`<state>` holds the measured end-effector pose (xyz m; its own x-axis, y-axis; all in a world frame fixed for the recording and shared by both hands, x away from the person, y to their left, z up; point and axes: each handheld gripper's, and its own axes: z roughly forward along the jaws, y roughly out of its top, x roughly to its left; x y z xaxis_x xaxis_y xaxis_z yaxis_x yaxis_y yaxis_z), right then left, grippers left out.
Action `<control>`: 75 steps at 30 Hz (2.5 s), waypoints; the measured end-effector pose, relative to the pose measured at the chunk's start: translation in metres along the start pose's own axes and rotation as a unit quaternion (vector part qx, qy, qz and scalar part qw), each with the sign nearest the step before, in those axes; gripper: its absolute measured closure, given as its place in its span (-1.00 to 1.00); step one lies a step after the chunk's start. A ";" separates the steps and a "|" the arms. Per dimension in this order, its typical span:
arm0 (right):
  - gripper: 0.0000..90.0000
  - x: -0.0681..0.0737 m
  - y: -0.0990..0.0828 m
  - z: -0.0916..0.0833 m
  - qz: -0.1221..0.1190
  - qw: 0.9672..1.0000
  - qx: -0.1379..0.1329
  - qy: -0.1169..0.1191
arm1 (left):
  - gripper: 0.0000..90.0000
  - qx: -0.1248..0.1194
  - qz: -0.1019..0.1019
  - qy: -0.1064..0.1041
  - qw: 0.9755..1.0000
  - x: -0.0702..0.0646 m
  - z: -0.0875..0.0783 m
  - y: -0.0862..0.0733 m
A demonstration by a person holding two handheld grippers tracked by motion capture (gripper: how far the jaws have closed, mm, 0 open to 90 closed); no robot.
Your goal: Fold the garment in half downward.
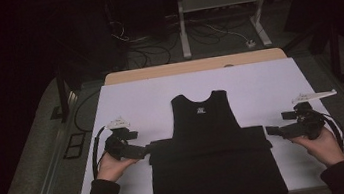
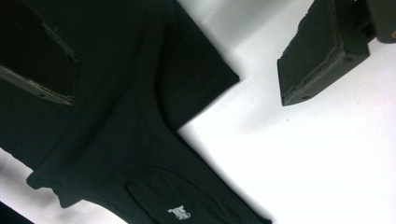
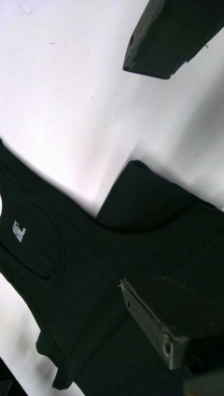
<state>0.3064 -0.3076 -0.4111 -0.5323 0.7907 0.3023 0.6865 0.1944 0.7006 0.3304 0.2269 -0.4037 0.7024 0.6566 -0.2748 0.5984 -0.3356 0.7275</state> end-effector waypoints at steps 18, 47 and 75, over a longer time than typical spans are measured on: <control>-1.00 -0.008 0.024 0.013 -0.013 1.000 0.010 -0.003 | -1.00 -0.006 0.002 0.004 1.000 0.012 0.002 0.022; -1.00 -0.010 0.056 0.015 -0.020 1.000 0.005 -0.001 | -1.00 0.001 -0.002 0.009 1.000 0.027 0.004 0.047; -1.00 -0.010 0.097 0.025 -0.032 0.999 0.012 -0.005 | -1.00 0.029 0.014 0.008 0.999 0.038 0.016 0.088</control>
<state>0.3906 -0.2817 -0.3620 -0.5699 0.7825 0.2509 0.6634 0.2579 0.7025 0.4158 0.2120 -0.3600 0.7132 0.6572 -0.2440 0.6001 -0.3923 0.6972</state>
